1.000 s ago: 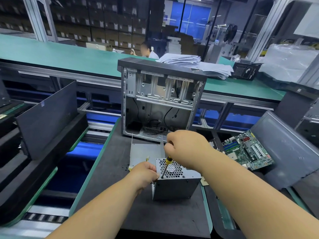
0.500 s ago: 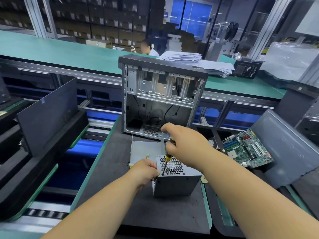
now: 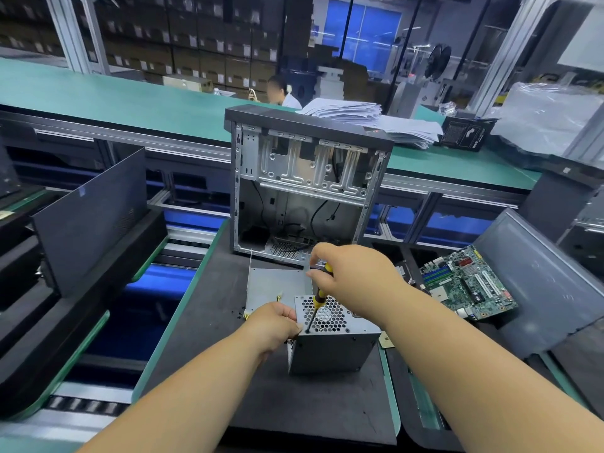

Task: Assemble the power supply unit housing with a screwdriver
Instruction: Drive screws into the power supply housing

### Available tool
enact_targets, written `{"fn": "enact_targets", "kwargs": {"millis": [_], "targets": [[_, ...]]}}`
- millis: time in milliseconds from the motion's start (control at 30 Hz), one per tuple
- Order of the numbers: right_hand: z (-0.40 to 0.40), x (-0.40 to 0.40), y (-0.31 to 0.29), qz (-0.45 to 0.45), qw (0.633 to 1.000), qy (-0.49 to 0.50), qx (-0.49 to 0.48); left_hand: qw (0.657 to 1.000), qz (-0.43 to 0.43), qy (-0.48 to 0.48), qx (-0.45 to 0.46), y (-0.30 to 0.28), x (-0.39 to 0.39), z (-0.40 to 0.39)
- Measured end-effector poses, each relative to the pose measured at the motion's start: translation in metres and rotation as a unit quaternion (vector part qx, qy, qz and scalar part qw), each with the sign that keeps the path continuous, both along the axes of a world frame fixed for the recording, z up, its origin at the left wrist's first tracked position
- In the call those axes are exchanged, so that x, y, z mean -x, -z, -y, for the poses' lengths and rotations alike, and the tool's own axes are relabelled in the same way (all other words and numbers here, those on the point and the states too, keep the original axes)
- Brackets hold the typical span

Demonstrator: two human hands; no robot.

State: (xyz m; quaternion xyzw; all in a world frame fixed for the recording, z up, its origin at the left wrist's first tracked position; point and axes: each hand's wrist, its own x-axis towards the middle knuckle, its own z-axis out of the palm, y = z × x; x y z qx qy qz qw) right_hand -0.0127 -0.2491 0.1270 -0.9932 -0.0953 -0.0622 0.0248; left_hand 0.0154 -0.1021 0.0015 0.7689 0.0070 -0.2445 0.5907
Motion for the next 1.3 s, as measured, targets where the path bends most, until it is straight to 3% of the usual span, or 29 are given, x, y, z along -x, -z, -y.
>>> {"fn": "enact_targets", "kwargs": {"millis": [100,267,433,667,900,1167,1300], "targets": [[-0.001,0.001,0.003,0.003,1.0,-0.001,0.02,1.0,0.002,0.003,0.0,0.0,0.0,-0.001],[0.001,0.0,0.001,-0.022,0.997,-0.012,-0.078,1.0,-0.005,-0.004,-0.008,0.001,0.0,-0.001],[-0.003,-0.004,0.0,-0.016,1.0,-0.003,0.025,1.0,-0.001,0.003,-0.022,-0.003,-0.001,-0.001],[-0.004,-0.003,0.0,-0.048,0.998,-0.032,-0.019,1.0,-0.004,-0.002,-0.027,-0.005,-0.001,0.0],[-0.003,-0.012,-0.004,-0.034,0.995,0.05,0.084,0.999,-0.011,-0.017,-0.027,-0.003,-0.001,0.001],[-0.004,-0.008,0.005,-0.055,0.994,-0.015,-0.088,0.999,-0.008,-0.007,-0.034,-0.004,-0.002,0.001],[-0.006,-0.004,0.01,0.011,0.999,-0.002,-0.035,0.999,-0.005,-0.005,-0.038,-0.002,-0.004,0.0]]}}
